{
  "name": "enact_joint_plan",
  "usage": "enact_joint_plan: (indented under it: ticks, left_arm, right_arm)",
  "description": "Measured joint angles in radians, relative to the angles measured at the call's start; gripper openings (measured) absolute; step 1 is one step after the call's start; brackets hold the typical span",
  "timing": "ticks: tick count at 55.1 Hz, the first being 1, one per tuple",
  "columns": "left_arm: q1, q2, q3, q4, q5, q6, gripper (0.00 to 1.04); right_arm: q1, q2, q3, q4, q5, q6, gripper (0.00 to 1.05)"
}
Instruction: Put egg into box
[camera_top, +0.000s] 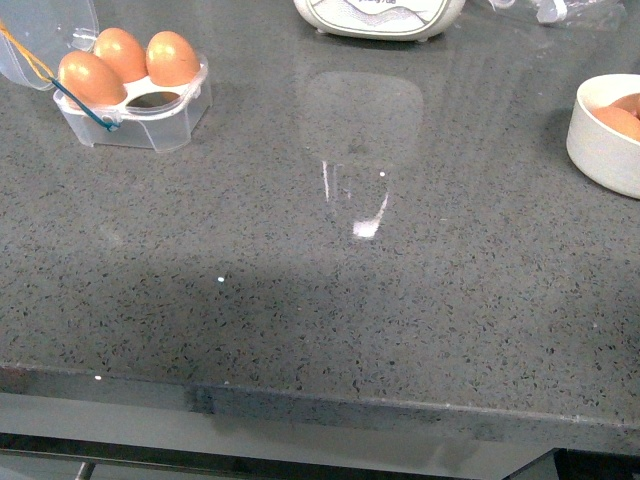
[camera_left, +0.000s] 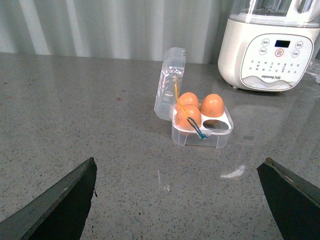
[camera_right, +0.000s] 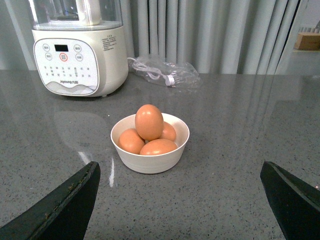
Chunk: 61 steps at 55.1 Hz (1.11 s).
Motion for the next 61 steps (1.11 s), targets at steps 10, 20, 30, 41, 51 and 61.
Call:
enact_joint_plan:
  ticks: [10, 20, 30, 41, 51, 61]
  left_arm:
    - [0.000, 0.000, 0.000, 0.000, 0.000, 0.000, 0.98]
    - [0.000, 0.000, 0.000, 0.000, 0.000, 0.000, 0.98]
    - [0.000, 0.000, 0.000, 0.000, 0.000, 0.000, 0.98]
    - [0.000, 0.000, 0.000, 0.000, 0.000, 0.000, 0.98]
    - [0.000, 0.000, 0.000, 0.000, 0.000, 0.000, 0.98]
    - [0.000, 0.000, 0.000, 0.000, 0.000, 0.000, 0.98]
  right_arm:
    - [0.000, 0.000, 0.000, 0.000, 0.000, 0.000, 0.97]
    - [0.000, 0.000, 0.000, 0.000, 0.000, 0.000, 0.97]
    - [0.000, 0.000, 0.000, 0.000, 0.000, 0.000, 0.97]
    - [0.000, 0.000, 0.000, 0.000, 0.000, 0.000, 0.97]
    - [0.000, 0.000, 0.000, 0.000, 0.000, 0.000, 0.97]
    - [0.000, 0.000, 0.000, 0.000, 0.000, 0.000, 0.97]
